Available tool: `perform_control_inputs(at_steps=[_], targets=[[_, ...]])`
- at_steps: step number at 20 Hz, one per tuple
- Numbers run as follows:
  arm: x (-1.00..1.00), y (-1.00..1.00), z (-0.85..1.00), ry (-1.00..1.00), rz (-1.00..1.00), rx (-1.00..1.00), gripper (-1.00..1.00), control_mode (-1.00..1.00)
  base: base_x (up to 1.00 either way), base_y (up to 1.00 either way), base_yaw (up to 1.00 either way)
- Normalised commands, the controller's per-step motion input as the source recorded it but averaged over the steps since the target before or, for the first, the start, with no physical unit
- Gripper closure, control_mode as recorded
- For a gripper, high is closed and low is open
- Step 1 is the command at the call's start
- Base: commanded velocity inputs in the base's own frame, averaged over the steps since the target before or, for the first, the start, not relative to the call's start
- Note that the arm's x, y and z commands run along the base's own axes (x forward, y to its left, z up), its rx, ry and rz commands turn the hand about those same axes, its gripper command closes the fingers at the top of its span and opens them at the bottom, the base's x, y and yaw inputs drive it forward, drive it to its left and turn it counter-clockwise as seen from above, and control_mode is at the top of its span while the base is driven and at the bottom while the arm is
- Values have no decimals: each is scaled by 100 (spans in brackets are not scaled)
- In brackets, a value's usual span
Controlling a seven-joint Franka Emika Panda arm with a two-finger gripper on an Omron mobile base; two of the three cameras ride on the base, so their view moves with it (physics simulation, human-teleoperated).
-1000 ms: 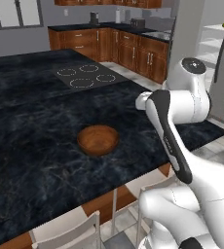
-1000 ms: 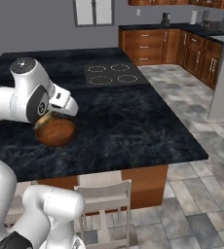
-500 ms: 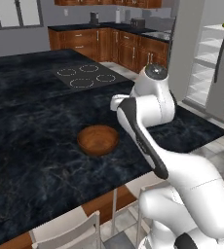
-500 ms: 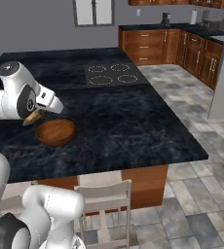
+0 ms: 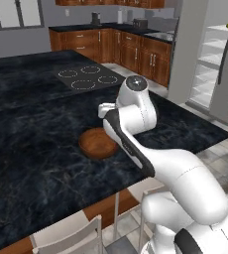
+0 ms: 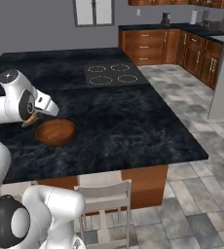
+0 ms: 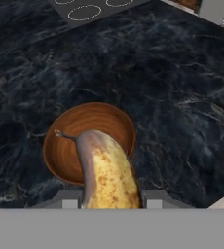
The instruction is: Retrieve the pear and banana from the fridge and place them into the bowl on the dining table.
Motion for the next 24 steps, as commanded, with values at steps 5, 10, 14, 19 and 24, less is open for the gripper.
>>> perform_control_inputs(at_steps=[5, 10, 14, 19, 24], targets=[[30, 20, -24, 0, 0, 0, 100, -100, 0, 0, 0], [13, 10, -19, 0, 0, 0, 100, -100, 0, 0, 0], [4, 4, -17, 0, 0, 0, 100, -100, 0, 0, 0], [5, 0, -18, 0, 0, 0, 100, -100, 0, 0, 0], [4, 0, -17, 0, 0, 0, 100, -100, 0, 0, 0]])
